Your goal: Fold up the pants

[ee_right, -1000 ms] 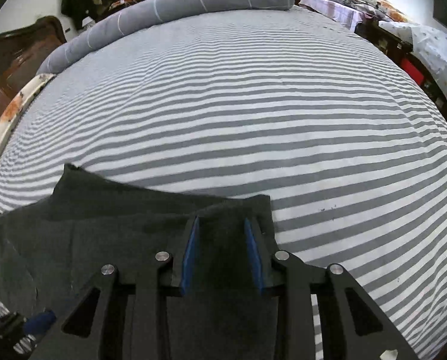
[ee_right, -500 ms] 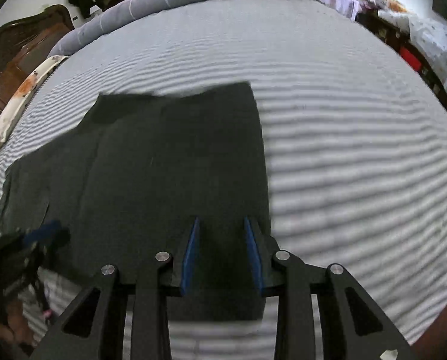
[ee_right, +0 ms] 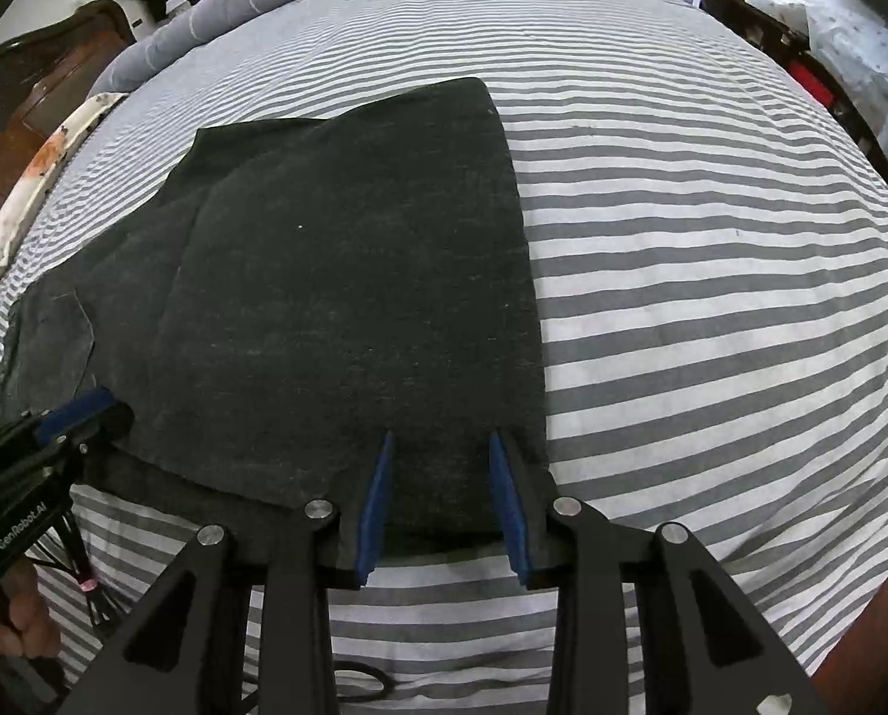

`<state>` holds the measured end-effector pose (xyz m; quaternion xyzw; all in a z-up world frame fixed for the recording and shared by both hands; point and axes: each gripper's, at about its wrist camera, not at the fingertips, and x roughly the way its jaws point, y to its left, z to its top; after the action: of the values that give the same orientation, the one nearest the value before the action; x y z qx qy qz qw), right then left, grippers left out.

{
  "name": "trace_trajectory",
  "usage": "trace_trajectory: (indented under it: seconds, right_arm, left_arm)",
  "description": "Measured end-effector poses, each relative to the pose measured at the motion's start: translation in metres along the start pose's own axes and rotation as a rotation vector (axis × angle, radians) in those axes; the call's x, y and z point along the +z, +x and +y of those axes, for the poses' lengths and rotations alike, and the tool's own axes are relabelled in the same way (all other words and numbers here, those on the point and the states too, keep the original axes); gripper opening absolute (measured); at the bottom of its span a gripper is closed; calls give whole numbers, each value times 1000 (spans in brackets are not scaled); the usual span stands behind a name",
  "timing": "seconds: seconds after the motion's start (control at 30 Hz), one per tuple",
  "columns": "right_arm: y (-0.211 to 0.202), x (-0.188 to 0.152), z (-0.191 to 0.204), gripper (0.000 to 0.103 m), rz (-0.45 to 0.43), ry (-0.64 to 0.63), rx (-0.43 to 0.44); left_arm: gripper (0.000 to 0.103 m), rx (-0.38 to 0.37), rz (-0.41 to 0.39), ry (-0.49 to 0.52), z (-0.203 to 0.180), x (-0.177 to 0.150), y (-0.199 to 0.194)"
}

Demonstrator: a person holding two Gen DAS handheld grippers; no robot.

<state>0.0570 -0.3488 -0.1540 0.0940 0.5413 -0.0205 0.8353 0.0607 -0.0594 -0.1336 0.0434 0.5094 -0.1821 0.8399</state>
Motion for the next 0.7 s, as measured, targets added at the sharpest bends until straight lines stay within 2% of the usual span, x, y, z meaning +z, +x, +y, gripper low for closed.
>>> trace_trajectory:
  seconds: [0.1,0.2,0.23,0.53,0.7]
  right_arm:
    - [0,-2,-2,32,-1,11,12]
    - [-1,-2,-3,37,-2,17,25]
    - [-1,-3,-2,38,-2,14,28]
    - [0,-1,10,50,0,-20,9]
    - [-21,-8,7,52,-83,24,22]
  left_arm:
    - [36,11,10,10,-4,-1,-2]
    - [52,8,23,-13,-2,-4,-10]
    - [55,9,20,-20,-1,-6,-14]
    - [58,51,-30,-99,35,-22,-59]
    - [63,50,-77,-170,70,-29,-84]
